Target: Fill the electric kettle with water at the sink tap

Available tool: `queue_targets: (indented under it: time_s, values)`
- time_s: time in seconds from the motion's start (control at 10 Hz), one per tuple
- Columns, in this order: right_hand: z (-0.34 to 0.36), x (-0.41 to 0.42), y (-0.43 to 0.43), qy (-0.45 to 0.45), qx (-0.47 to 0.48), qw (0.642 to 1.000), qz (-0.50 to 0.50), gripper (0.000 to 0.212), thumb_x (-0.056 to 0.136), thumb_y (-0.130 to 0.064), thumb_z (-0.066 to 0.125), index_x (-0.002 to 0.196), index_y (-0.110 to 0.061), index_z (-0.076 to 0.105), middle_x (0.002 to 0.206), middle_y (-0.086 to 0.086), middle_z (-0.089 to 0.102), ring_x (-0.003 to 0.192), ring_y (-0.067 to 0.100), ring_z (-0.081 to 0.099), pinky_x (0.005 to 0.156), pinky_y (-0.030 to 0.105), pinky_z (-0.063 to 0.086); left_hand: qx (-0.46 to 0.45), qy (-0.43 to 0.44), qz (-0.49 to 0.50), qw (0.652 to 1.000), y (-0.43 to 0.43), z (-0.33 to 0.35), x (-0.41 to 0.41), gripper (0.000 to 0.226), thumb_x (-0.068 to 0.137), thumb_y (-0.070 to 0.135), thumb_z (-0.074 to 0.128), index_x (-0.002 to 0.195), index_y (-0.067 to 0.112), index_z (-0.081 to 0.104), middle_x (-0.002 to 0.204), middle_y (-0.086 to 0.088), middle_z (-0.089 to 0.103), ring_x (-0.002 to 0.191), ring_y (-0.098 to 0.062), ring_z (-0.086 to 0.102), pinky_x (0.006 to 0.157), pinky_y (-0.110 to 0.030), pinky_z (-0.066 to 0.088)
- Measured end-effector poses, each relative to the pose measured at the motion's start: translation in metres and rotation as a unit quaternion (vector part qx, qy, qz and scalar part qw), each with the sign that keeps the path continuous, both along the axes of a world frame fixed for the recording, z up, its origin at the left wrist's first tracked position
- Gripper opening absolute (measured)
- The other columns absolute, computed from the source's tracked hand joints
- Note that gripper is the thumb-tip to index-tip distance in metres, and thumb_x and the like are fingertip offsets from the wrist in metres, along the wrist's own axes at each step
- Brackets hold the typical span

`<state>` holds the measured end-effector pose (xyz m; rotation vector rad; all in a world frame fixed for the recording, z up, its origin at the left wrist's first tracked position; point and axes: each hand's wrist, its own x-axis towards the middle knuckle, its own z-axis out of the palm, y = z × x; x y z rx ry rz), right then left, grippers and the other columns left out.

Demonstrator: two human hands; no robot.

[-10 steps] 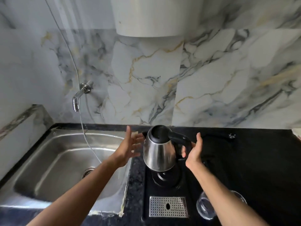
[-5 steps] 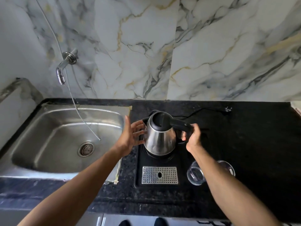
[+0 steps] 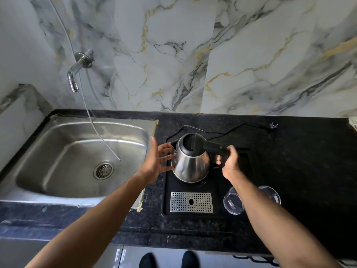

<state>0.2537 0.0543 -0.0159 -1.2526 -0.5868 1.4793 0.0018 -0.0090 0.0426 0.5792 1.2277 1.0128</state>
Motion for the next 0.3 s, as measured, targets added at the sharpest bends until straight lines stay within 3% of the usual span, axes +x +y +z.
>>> queue_targets:
  time_s: [0.1, 0.2, 0.3]
  values:
    - [0.000, 0.000, -0.002, 0.010, 0.007, 1.000, 0.000, 0.047, 0.089, -0.028, 0.033, 0.049, -0.012, 0.049, 0.037, 0.002, 0.046, 0.033, 0.014, 0.036, 0.036, 0.023, 0.027, 0.005, 0.007, -0.012, 1.000, -0.001, 0.001, 0.001, 0.098, 0.074, 0.087, 0.022, 0.138, 0.018, 0.053, 0.138, -0.008, 0.056, 0.122, -0.026, 0.057, 0.093, -0.054, 0.053]
    - [0.004, 0.002, -0.001, 0.038, -0.003, 0.999, -0.004, 0.059, 0.092, -0.028, 0.034, 0.039, -0.018, 0.059, 0.043, -0.003, 0.057, 0.040, 0.010, 0.051, 0.046, 0.022, 0.039, 0.002, 0.006, -0.019, 1.000, -0.001, 0.004, -0.001, 0.095, 0.078, 0.086, 0.020, 0.135, 0.019, 0.056, 0.139, -0.009, 0.056, 0.121, -0.027, 0.058, 0.098, -0.059, 0.050]
    - [0.007, 0.013, -0.003, 0.014, -0.019, 0.999, 0.036, 0.044, 0.089, -0.030, 0.042, 0.054, -0.019, 0.066, 0.055, -0.001, 0.066, 0.052, 0.014, 0.061, 0.055, 0.027, 0.045, 0.003, 0.022, -0.043, 0.999, -0.001, 0.002, -0.006, 0.096, 0.076, 0.088, 0.020, 0.135, 0.022, 0.056, 0.141, -0.008, 0.055, 0.121, -0.026, 0.057, 0.098, -0.056, 0.049]
